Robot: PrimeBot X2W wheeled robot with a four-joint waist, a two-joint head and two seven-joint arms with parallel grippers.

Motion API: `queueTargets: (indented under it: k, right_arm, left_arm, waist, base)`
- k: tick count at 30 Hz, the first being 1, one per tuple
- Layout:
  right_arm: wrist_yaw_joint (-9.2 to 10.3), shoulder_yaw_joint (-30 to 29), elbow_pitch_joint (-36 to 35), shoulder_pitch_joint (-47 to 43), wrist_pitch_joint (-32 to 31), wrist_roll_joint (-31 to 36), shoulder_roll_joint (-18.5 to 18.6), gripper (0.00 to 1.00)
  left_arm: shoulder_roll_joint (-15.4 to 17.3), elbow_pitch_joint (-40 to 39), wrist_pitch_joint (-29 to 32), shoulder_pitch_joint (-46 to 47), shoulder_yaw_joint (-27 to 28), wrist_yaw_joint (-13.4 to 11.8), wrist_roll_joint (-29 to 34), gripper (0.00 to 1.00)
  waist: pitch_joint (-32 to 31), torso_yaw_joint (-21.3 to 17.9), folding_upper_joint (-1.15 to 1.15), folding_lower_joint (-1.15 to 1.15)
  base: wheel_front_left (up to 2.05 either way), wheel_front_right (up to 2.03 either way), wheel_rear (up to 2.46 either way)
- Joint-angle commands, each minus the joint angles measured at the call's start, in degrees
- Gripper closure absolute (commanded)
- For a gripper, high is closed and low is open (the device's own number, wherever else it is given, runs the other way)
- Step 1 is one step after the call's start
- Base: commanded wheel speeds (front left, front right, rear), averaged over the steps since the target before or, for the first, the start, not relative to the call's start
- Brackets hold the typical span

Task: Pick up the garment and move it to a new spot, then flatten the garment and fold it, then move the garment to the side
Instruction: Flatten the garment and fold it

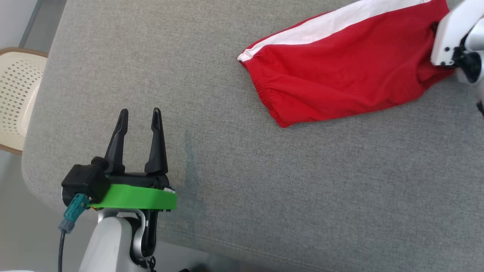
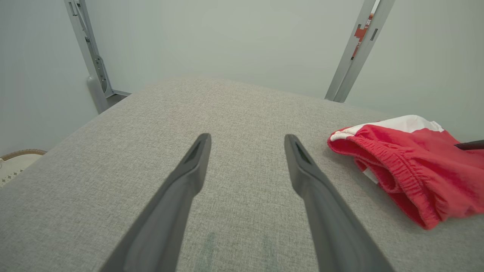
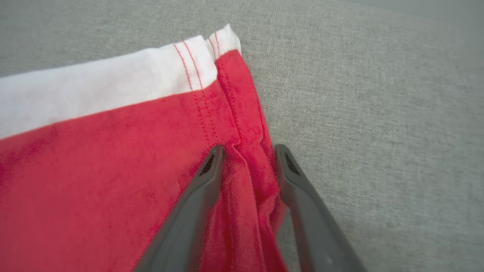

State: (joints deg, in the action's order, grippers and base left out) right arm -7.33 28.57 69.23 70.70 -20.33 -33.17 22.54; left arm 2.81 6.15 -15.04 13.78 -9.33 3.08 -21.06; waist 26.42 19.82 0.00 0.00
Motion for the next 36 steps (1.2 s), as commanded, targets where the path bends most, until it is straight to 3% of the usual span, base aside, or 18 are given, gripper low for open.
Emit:
queueTargets:
  k: [1, 5, 15, 26, 29, 36]
  right_arm:
    - [-0.27, 1.6, 0.1, -4.0, -0.6, 0.9, -1.2, 1.0]
    - [-0.22, 2.4, -2.9, -6.7, 3.3, 0.7, 0.1, 1.0]
    - [-0.1, -3.4, -6.6, -12.4, 16.1, -0.4, 3.0, 1.0]
    - [-0.11, -9.3, -2.7, -11.2, 19.5, 8.5, 6.6, 1.0]
    - [-0.12, -10.4, -1.9, -9.8, 19.2, 11.5, 5.1, 1.0]
    - [-0.12, -10.6, -4.1, -6.8, 14.9, 16.9, -3.6, 1.0]
  left_arm:
    - [0.2, 0.4, -0.2, 0.4, 0.1, -0.2, -0.2, 0.0]
    - [0.2, 0.9, -0.2, -0.6, 0.6, 0.1, 0.6, 0.0]
    - [0.2, 3.0, -0.2, -3.2, 1.2, 1.5, 2.7, 0.0]
    - [0.2, 4.7, -0.2, -4.1, 0.9, 2.4, 2.5, 0.0]
    - [0.2, 5.0, -0.2, -3.6, 0.7, 2.5, 2.5, 0.0]
    - [0.2, 5.7, -0.2, -3.1, -0.3, 2.5, 2.0, 0.0]
  waist:
    - [-0.6, -0.8, 0.0, 0.0]
    - [-2.3, -2.8, 0.0, 0.0]
    - [-7.9, -9.0, 0.0, 0.0]
    - [-11.4, -12.6, 0.0, 0.0]
    - [-11.6, -12.8, 0.0, 0.0]
    - [-12.2, -12.5, 0.0, 0.0]
  base:
    - [0.0, 0.0, 0.0]
    - [0.0, 0.0, 0.0]
    - [0.0, 0.0, 0.0]
    - [0.0, 0.0, 0.0]
    - [0.0, 0.0, 0.0]
    - [0.0, 0.0, 0.0]
